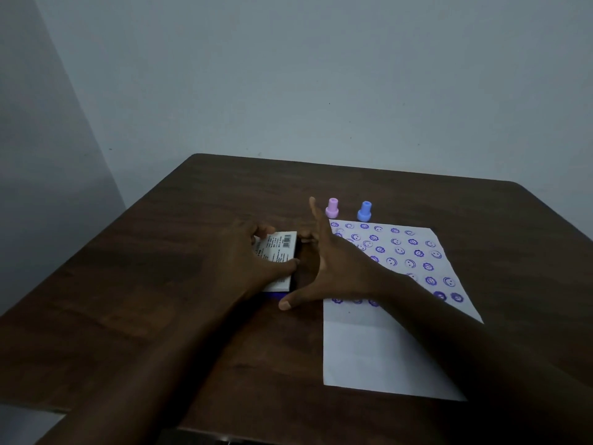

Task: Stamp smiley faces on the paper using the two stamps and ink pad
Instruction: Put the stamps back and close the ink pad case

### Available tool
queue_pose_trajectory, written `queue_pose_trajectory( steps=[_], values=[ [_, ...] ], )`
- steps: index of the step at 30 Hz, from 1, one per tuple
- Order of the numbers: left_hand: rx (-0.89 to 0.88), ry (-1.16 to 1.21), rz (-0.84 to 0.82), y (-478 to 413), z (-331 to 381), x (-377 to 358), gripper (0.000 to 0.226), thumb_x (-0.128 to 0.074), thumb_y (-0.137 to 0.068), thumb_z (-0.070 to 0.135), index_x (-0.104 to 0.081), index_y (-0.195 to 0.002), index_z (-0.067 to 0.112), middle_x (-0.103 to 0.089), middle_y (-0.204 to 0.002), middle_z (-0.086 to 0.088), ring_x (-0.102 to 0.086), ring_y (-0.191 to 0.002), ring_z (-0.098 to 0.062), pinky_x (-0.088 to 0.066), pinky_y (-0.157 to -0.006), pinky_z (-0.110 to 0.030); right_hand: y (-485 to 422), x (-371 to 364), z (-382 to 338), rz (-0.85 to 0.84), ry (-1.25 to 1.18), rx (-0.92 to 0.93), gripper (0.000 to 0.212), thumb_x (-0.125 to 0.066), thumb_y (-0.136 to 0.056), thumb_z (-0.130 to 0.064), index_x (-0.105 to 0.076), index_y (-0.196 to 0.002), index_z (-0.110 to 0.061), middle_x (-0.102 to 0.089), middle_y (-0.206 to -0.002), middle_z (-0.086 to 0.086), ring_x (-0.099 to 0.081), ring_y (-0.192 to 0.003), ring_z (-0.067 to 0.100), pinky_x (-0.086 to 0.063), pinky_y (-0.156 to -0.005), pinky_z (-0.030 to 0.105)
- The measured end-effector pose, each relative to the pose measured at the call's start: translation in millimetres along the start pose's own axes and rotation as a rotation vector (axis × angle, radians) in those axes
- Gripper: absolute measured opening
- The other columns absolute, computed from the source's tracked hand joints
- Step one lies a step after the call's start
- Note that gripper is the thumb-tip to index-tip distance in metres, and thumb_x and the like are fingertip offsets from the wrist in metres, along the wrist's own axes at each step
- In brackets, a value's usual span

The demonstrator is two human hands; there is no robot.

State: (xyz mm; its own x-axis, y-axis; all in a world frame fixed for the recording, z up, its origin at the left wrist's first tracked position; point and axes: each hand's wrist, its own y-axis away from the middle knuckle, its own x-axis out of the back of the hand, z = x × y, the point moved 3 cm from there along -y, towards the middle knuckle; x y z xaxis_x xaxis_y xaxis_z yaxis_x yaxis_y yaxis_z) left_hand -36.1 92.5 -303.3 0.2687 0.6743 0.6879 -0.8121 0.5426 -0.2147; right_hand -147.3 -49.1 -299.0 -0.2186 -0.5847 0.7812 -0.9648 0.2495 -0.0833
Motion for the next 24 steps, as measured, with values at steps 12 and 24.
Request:
queue_pose_trajectory(
  steps=[12, 24],
  values=[
    [-0.125, -0.165, 0.038, 0, 3, 1, 0.066, -0.086, -0.053, 0.063, -0.062, -0.107, 0.033, -0.061, -0.110, 0.010, -0.057, -0.098, -0.009, -0.053, -0.084, -0.034, 4, -1, -2, -0.009, -0.048, 0.004, 0.160, -0.090, -0.041, -0.062, 0.030, -0.145, -0.043, -0.017, -0.164, 0.005, -0.033, -0.138, 0.000, -0.025, -0.115, 0.029],
    [-0.150, -0.204, -0.021, -1, 6, 1, 0.073, -0.084, -0.055, 0.066, -0.064, -0.113, 0.028, -0.061, -0.112, 0.008, -0.055, -0.097, -0.008, -0.049, -0.080, -0.029, 10, 8, -11, -0.015, 0.105, -0.037, 0.140, -0.089, -0.058, -0.051, 0.008, -0.156, -0.025, -0.001, -0.165, 0.001, -0.017, -0.147, 0.016, -0.013, -0.098, 0.015]
  ],
)
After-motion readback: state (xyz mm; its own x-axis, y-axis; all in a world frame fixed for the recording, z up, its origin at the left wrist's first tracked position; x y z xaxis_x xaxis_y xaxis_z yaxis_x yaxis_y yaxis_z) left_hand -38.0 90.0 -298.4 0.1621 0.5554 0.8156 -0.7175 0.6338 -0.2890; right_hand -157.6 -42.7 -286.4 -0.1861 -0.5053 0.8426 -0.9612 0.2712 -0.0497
